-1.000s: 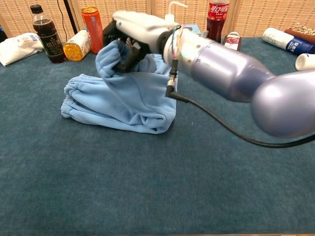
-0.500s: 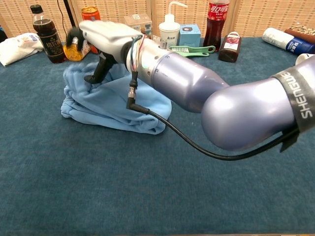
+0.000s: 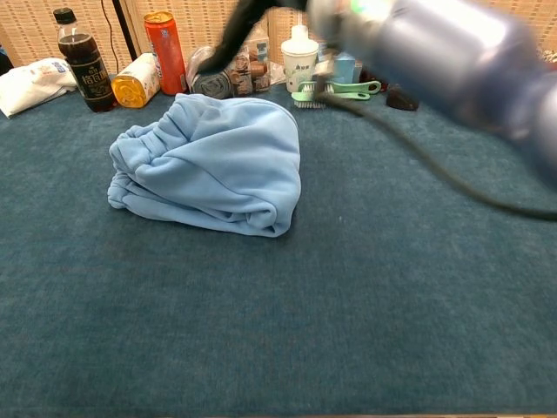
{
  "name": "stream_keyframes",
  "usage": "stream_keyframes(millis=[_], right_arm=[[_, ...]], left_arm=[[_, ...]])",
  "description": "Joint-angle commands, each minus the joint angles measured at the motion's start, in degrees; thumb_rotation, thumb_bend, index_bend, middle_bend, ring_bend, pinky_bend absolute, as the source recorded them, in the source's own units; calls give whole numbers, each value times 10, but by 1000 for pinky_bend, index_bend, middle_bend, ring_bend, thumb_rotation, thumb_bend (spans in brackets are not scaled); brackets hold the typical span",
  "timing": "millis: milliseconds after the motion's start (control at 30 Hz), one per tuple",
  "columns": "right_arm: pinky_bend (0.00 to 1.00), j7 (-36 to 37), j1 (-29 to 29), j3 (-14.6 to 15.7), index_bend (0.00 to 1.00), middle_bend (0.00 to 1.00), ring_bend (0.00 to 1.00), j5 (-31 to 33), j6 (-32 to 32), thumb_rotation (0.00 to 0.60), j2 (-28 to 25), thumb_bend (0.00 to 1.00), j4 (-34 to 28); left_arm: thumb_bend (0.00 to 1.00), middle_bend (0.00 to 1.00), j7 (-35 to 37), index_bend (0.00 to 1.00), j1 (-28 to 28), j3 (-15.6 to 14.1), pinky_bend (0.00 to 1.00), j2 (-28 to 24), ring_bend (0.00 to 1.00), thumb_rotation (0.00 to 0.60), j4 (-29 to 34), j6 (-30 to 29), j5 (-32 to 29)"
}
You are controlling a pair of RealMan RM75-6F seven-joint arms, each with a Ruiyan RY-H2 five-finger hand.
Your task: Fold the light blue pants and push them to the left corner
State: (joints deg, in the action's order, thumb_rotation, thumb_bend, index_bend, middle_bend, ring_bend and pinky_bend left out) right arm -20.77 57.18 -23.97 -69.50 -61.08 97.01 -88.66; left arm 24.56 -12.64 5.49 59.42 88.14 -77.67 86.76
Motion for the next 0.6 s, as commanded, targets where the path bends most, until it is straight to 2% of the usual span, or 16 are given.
stream_keyframes(millis=[33, 200, 367, 467, 600], right_arm=[[151, 40, -116, 64, 0, 0, 0, -42, -39, 600, -161, 0, -100], [160, 115, -159, 99, 0, 0, 0, -94, -60, 600, -215, 0, -88], [177, 227, -209, 141, 0, 0, 0, -150, -94, 600, -261, 0, -12], [177, 279, -232, 152, 0, 0, 0, -154, -110, 600, -274, 0, 26], [174, 347, -277, 177, 0, 0, 0, -159, -138, 600, -285, 0, 78]], left_arm=[[92, 0, -6, 0, -18, -21, 0, 21, 0, 600, -32, -49, 108], [92, 0, -54, 0, -37, -28, 0, 32, 0, 600, -37, -56, 159], [93, 0, -152, 0, -82, -21, 0, 52, 0, 600, -21, -42, 220], [93, 0, -192, 0, -113, -9, 0, 65, 0, 600, -11, -14, 231], [93, 0, -240, 0, -161, 0, 0, 80, 0, 600, 15, 62, 220]])
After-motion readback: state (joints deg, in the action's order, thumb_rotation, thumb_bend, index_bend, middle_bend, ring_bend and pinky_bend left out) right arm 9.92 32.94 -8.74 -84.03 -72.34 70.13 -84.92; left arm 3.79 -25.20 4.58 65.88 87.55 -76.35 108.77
